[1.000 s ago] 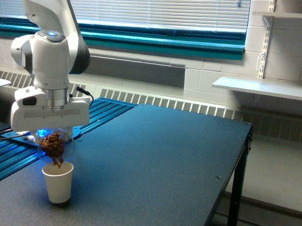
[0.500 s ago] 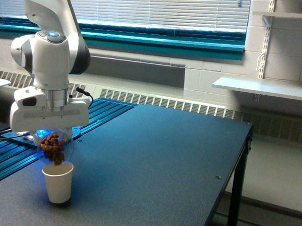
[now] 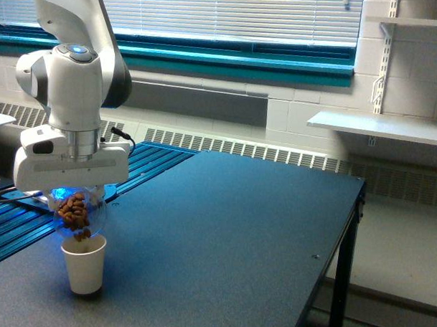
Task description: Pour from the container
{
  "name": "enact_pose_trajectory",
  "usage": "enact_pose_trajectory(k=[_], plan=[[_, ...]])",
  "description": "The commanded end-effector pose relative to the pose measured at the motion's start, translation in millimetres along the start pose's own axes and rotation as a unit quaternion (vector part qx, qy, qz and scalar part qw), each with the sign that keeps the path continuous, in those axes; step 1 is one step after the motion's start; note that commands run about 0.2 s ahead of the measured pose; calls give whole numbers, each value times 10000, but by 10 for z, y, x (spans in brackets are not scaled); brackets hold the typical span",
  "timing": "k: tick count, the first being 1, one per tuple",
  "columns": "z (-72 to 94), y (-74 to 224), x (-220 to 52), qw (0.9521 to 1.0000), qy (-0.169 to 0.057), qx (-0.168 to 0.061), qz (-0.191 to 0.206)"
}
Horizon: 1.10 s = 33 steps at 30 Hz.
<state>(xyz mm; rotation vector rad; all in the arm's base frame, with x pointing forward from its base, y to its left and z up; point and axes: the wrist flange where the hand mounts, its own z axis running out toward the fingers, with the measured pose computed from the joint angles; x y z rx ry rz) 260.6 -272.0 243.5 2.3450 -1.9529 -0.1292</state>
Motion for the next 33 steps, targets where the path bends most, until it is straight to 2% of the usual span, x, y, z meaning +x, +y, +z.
enact_pose_trajectory(k=[1,33], plan=[[-17,-45,6,9999,4,-47,-129],[-40,-14,38,9991,40,-289,-293]])
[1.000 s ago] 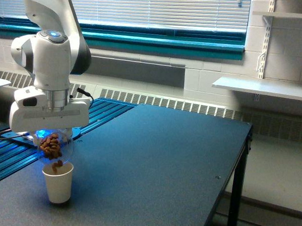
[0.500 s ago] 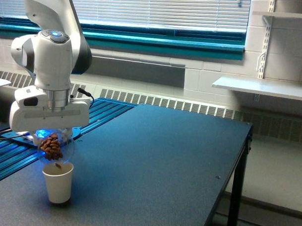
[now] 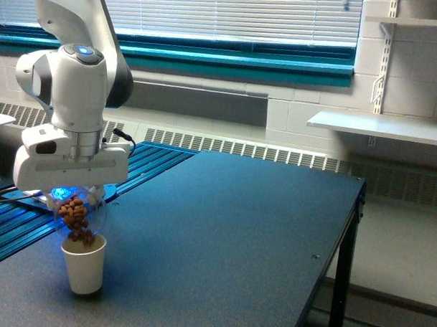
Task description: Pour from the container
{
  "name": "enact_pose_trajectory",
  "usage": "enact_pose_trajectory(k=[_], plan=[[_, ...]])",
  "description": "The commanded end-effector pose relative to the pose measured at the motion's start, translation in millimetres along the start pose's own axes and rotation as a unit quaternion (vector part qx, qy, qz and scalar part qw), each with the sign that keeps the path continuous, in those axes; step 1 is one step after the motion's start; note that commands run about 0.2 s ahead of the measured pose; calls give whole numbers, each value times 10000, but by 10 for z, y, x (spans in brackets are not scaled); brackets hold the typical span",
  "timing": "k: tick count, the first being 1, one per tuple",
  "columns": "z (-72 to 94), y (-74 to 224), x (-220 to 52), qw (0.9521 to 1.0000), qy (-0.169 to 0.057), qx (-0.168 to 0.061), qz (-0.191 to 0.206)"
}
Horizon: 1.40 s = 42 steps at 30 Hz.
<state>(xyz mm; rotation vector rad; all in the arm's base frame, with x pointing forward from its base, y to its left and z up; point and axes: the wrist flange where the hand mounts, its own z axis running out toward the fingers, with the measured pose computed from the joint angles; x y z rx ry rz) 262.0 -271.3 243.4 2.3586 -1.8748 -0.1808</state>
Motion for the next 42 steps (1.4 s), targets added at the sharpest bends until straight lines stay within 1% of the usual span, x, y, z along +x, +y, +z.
enact_pose_trajectory(k=[1,7,17,26,34,39,42], plan=[[-45,3,48,10000,55,-35,-68],[-89,-18,82,9999,98,-27,-89],[-123,-71,81,9998,104,-34,-150],[-117,-77,62,9998,71,-90,-179],[-124,-61,68,9996,100,-141,-201],[-98,-26,51,9995,72,-207,-216],[-108,-28,59,9995,87,-202,-208]])
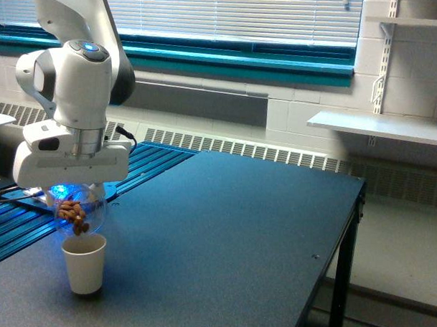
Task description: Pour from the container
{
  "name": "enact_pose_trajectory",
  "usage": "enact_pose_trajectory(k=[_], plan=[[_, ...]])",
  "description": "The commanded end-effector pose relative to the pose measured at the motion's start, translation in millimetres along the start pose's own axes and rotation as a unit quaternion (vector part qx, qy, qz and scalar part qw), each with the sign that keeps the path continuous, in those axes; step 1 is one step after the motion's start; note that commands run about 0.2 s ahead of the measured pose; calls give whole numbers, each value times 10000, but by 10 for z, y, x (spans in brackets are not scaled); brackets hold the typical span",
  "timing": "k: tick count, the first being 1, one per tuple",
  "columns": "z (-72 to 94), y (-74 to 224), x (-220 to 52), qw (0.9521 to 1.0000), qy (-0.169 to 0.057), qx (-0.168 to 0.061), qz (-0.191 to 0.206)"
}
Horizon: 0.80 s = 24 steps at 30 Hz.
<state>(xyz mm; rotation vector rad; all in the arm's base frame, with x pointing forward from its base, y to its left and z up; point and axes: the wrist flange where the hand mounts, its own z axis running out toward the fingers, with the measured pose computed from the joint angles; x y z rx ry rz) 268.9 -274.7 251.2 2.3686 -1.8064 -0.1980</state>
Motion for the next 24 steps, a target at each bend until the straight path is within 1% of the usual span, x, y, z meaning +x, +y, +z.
enact_pose_trajectory(k=[1,12,20,24], plan=[[-20,17,10,10000,19,-33,-19],[-50,-8,10,10000,25,-30,-77],[3,19,-25,9997,-9,-182,-168],[-7,7,-23,9997,2,-172,-187]])
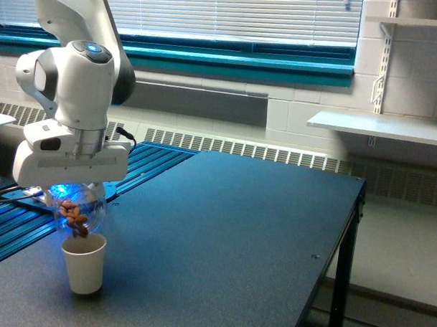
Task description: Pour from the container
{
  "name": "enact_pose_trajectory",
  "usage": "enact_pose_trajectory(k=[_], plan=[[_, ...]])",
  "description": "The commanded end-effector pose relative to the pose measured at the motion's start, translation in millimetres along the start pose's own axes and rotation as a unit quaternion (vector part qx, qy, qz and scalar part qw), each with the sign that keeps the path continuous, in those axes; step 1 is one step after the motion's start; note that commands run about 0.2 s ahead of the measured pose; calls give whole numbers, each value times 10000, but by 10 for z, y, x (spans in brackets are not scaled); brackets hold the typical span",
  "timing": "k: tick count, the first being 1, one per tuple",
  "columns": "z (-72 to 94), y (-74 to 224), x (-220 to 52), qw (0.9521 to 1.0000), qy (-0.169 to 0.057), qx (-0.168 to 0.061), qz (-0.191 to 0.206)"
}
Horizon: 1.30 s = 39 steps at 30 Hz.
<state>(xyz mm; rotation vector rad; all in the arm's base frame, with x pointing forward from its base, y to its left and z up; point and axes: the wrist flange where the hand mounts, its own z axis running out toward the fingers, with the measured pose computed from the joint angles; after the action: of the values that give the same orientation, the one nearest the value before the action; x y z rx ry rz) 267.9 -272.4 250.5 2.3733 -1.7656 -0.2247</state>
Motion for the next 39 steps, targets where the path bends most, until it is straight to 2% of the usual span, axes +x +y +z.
enact_pose_trajectory(k=[1,23,39], plan=[[-19,3,5,10000,17,-33,-67],[8,-4,-1,9998,11,-132,-124],[74,13,-20,9992,-2,-313,-235]])
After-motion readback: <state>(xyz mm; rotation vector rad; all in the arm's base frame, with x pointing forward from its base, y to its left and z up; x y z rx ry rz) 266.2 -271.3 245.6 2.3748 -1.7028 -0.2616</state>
